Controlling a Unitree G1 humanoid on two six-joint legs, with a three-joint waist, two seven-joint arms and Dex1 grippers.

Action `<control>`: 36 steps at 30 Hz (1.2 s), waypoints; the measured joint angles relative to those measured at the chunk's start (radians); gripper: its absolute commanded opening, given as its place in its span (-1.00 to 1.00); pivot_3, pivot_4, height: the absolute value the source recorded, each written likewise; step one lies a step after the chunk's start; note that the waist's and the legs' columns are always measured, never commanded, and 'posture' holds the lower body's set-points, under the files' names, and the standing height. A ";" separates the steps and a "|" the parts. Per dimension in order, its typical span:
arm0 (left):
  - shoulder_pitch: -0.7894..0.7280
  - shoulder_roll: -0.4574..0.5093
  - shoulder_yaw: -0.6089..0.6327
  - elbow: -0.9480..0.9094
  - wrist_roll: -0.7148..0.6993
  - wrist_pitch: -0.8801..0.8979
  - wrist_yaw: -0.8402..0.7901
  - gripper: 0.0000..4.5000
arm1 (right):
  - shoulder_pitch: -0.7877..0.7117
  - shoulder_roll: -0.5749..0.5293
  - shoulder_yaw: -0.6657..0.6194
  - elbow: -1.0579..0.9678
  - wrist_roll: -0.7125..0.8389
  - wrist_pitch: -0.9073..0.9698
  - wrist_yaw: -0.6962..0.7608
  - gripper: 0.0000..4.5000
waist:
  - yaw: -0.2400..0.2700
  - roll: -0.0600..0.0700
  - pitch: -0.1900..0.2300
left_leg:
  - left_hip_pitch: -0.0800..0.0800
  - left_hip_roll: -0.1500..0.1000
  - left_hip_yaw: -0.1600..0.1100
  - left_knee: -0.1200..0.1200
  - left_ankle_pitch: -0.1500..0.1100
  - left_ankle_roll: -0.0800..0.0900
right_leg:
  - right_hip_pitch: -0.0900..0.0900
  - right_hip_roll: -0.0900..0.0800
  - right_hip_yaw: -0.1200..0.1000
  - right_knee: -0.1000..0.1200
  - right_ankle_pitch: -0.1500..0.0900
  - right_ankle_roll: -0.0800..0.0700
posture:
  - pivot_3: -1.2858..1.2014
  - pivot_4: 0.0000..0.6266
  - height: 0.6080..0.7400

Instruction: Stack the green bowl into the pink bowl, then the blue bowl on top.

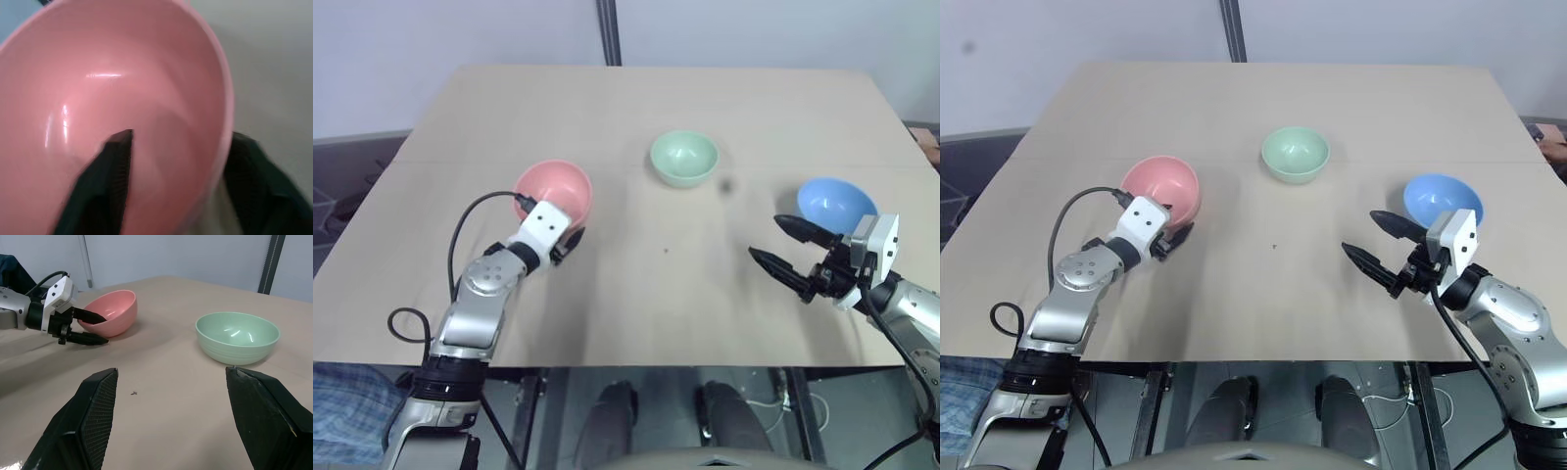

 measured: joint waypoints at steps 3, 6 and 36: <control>-0.004 -0.001 -0.002 0.010 0.002 -0.001 0.000 -0.92 | 0.000 0.000 0.000 0.000 -0.002 0.000 0.000 0.63 | -0.001 0.000 0.000 | 0.000 0.000 0.000 0.000 0.000 0.000 | 0.000 0.000 0.000 0.000 0.000 0.000 | 0.03 -0.52 1.00; -0.027 0.001 0.005 0.013 0.005 -0.008 0.004 -0.98 | 0.000 0.001 -0.001 0.000 -0.003 -0.003 0.000 0.63 | 0.000 0.001 -0.001 | 0.001 0.000 0.000 0.000 0.000 0.000 | 0.000 0.000 0.000 0.000 0.000 0.000 | 0.03 -0.52 1.00; -0.339 0.001 -0.414 0.187 0.010 -0.542 -0.660 -0.98 | 0.008 -0.021 -0.047 0.026 0.004 -0.018 0.042 0.63 | -0.006 0.000 -0.001 | 0.000 0.000 0.000 0.002 0.000 0.000 | 0.000 0.001 0.000 0.001 0.000 0.000 | 0.03 -0.52 1.00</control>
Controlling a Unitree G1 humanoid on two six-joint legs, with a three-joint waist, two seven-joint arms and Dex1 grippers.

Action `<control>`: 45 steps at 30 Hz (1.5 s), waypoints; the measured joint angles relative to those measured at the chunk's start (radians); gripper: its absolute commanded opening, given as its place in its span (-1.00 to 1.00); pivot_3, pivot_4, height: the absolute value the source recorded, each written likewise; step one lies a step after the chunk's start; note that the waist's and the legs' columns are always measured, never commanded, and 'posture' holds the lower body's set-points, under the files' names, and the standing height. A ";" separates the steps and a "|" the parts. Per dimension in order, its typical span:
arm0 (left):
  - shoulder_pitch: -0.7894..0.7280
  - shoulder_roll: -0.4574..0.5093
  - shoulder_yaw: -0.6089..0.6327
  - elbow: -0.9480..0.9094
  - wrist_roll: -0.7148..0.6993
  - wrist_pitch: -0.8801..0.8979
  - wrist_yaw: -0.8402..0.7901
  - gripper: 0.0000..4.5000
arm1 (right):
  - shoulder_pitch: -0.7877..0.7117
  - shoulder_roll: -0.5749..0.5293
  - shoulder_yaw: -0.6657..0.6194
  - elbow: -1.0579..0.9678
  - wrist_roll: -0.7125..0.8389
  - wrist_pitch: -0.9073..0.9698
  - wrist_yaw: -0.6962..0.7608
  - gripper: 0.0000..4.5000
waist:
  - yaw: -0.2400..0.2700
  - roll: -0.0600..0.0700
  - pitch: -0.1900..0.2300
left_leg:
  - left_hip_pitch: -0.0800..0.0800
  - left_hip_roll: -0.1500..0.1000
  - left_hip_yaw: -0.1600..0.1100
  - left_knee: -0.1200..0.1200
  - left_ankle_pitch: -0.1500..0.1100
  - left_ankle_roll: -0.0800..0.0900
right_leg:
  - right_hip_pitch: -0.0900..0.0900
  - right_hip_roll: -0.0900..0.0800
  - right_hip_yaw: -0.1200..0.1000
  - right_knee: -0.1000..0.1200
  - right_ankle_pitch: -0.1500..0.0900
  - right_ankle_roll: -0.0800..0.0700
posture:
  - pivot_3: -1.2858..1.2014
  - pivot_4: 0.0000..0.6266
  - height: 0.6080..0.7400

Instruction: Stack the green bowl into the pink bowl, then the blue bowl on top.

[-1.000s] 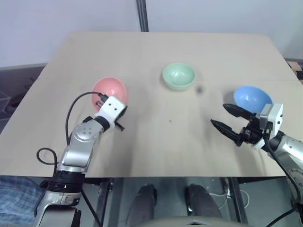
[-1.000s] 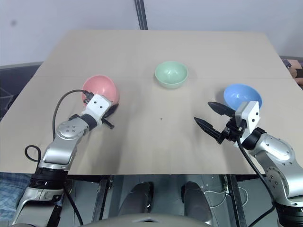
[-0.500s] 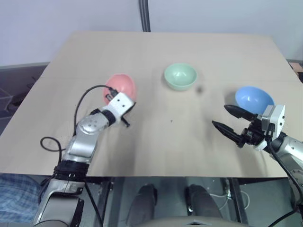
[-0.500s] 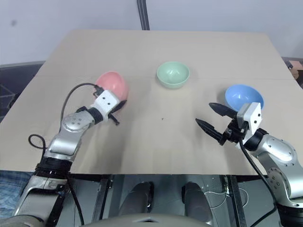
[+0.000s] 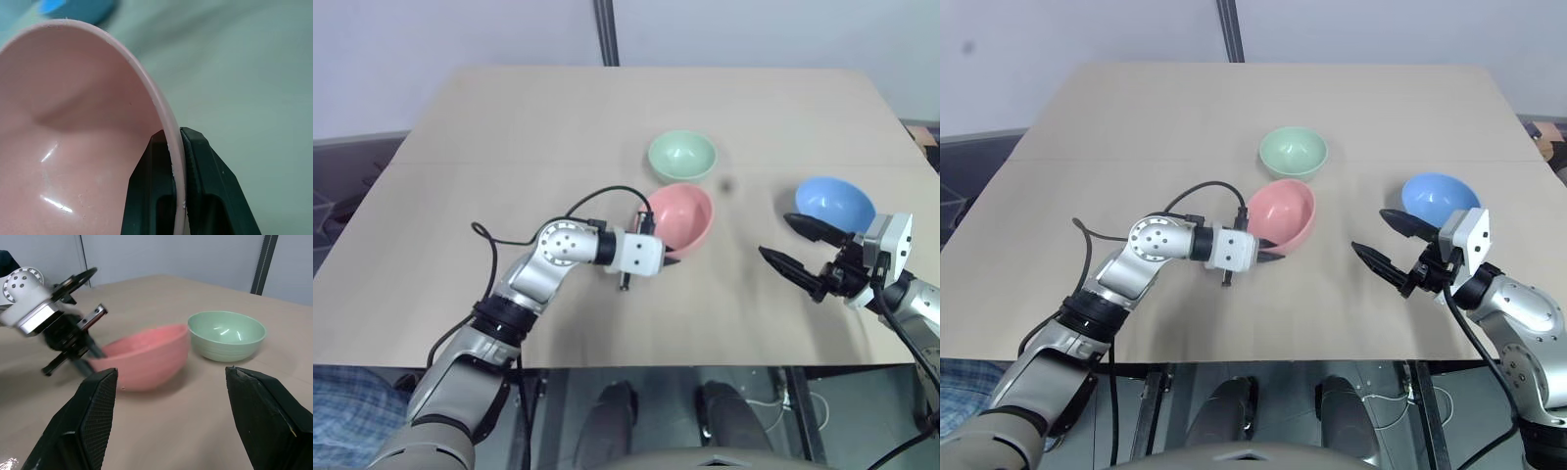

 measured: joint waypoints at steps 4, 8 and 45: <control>0.000 0.071 -0.018 -0.039 -0.009 -0.040 -0.115 -0.98 | 0.007 0.000 -0.003 -0.001 -0.001 0.000 -0.002 0.63 | 0.001 0.000 0.000 | 0.000 0.000 0.000 0.000 0.000 0.000 | 0.000 0.000 0.000 0.000 0.000 0.000 | 0.03 -0.52 1.00; 0.000 0.090 -0.019 -0.042 -0.009 -0.078 -0.157 -0.81 | 0.008 0.000 -0.003 -0.001 -0.003 -0.001 -0.003 0.63 | 0.002 0.000 0.000 | 0.000 0.000 0.000 0.000 0.000 0.000 | 0.000 0.000 0.000 0.000 0.000 0.000 | 0.03 -0.52 1.00; 0.268 0.083 0.630 -0.325 -0.500 0.674 0.293 0.98 | -0.333 0.003 0.140 0.278 -0.137 0.019 0.026 0.63 | -0.003 0.001 0.001 | 0.001 0.001 0.000 0.001 0.000 0.000 | 0.000 0.000 0.000 0.001 0.000 0.000 | 0.03 -0.52 1.00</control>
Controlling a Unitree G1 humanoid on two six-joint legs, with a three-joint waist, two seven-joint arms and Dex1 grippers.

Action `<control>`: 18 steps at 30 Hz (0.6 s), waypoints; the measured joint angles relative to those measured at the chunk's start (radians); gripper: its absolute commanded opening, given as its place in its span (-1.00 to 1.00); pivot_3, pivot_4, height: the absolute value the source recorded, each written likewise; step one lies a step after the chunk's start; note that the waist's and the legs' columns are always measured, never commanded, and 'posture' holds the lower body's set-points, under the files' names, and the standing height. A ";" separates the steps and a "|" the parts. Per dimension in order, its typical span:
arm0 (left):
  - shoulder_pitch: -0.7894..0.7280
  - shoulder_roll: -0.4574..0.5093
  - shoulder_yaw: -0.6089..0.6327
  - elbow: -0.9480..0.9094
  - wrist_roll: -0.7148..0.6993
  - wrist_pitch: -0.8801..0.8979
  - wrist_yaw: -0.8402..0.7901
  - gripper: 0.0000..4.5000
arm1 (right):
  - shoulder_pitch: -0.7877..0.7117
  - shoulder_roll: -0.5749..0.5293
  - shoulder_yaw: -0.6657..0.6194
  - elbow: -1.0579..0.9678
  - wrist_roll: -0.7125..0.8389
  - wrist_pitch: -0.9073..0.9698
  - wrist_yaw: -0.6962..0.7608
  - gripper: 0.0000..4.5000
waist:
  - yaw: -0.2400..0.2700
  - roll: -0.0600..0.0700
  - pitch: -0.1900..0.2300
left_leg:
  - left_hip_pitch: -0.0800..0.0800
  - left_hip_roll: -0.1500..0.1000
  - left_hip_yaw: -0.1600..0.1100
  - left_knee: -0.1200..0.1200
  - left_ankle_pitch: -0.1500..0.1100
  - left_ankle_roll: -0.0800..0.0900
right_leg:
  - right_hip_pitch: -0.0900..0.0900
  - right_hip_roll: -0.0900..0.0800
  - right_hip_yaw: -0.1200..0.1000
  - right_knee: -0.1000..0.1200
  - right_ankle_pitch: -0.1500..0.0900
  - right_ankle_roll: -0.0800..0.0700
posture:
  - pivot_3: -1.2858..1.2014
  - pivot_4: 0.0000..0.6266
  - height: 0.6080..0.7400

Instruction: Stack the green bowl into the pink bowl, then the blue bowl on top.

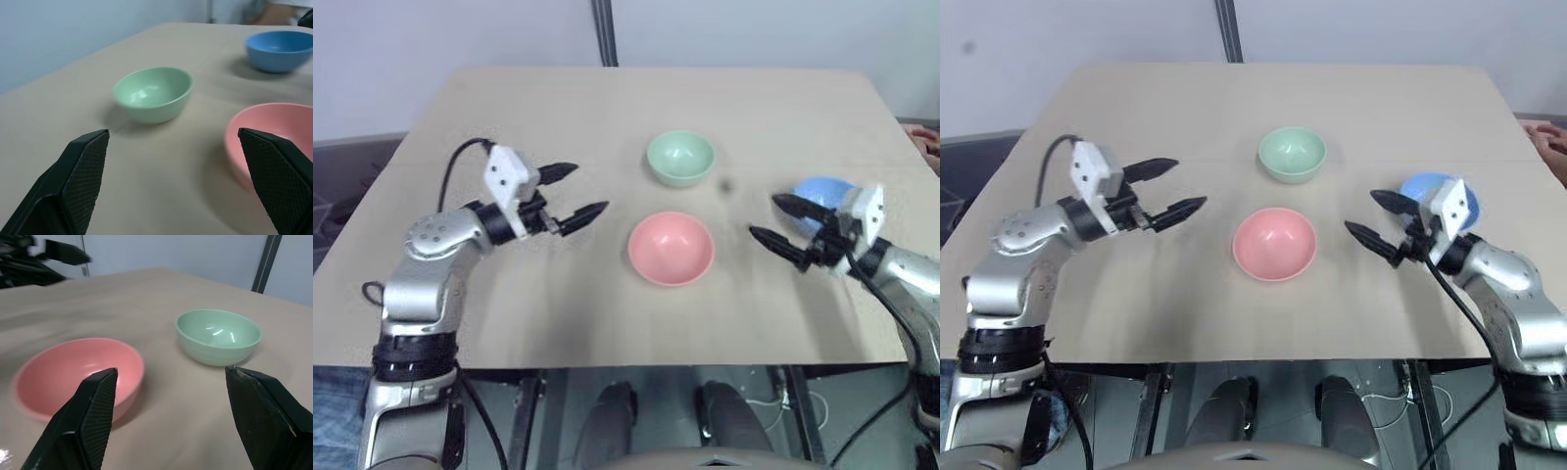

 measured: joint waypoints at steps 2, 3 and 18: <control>0.042 -0.006 0.033 -0.028 -0.028 0.026 0.026 0.98 | -0.097 0.019 0.051 0.085 -0.054 -0.010 -0.004 0.63 | 0.002 0.000 0.000 | 0.000 0.000 0.000 0.000 0.000 0.000 | 0.000 0.000 0.000 0.000 0.000 0.000 | 0.03 -0.52 1.00; 0.049 -0.011 0.036 -0.038 -0.038 0.035 0.034 0.98 | -0.129 0.032 0.066 0.114 -0.074 -0.019 -0.009 0.63 | 0.001 0.000 0.000 | 0.000 0.000 0.000 0.000 0.000 0.000 | -0.001 0.000 0.000 0.000 0.000 0.000 | 0.03 -0.52 1.00; 0.189 -0.020 0.094 -0.190 -0.110 0.093 0.134 0.98 | -0.609 0.254 0.414 0.708 -0.554 -0.162 -0.112 0.63 | 0.000 0.000 0.000 | -0.002 0.000 0.000 -0.003 0.000 0.000 | -0.004 0.000 0.000 0.000 0.000 0.000 | 0.03 -0.52 1.00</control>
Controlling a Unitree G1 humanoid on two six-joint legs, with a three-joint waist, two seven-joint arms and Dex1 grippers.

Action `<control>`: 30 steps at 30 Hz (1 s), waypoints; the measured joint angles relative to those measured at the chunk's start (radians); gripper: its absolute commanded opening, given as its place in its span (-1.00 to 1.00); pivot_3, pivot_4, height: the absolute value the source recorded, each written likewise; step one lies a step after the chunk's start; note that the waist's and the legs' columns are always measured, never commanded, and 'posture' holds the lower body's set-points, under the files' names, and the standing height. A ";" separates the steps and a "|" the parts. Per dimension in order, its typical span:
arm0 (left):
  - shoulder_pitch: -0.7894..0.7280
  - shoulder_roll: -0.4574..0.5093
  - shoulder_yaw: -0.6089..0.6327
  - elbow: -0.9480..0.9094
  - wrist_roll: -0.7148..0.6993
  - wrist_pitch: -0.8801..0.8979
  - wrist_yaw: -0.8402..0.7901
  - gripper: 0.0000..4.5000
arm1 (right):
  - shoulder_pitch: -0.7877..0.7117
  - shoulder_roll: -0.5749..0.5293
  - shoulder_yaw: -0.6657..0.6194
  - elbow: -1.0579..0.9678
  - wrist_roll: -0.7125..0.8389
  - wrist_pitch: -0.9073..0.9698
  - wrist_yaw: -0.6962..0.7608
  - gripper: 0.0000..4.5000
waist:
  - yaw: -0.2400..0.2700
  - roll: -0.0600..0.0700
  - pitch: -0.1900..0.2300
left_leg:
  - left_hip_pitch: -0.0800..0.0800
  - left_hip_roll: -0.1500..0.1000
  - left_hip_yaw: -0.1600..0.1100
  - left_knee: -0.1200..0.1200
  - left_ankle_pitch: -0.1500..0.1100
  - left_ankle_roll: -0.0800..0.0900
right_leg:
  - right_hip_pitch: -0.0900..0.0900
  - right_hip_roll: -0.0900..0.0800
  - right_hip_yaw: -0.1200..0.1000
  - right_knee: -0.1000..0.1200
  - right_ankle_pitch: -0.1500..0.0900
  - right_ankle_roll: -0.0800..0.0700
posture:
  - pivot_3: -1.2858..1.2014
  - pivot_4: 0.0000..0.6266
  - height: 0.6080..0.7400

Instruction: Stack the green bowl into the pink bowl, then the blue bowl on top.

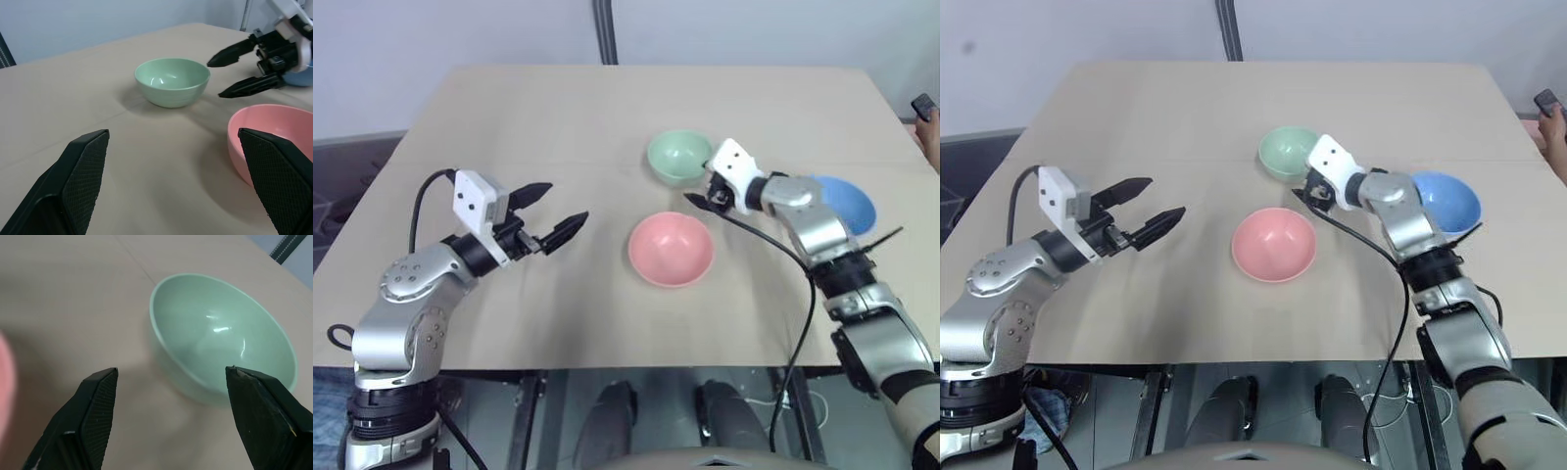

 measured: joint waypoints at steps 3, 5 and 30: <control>0.009 -0.002 -0.001 -0.010 -0.001 0.001 0.015 0.98 | -0.053 0.056 0.017 0.096 -0.047 -0.033 -0.026 0.63 | -0.001 0.000 0.000 | 0.000 0.000 0.001 0.000 0.000 0.000 | -0.001 0.000 0.000 0.000 0.000 0.000 | 0.03 -0.52 1.00; 0.018 -0.004 0.000 -0.021 -0.003 0.001 0.021 0.98 | -0.098 0.086 0.041 0.167 -0.087 -0.037 -0.041 0.63 | -0.001 0.000 0.000 | -0.001 0.000 0.001 -0.001 0.000 0.000 | -0.001 0.000 0.001 0.000 0.000 0.000 | 0.03 -0.52 1.00; 0.040 0.002 0.000 -0.030 -0.007 -0.005 0.035 1.00 | -0.185 0.127 0.081 0.337 -0.232 -0.127 -0.034 -0.99 | -0.001 0.001 0.000 | -0.002 0.000 0.002 -0.004 0.000 0.000 | -0.004 0.000 0.002 0.000 0.000 0.000 | 0.03 -0.52 1.00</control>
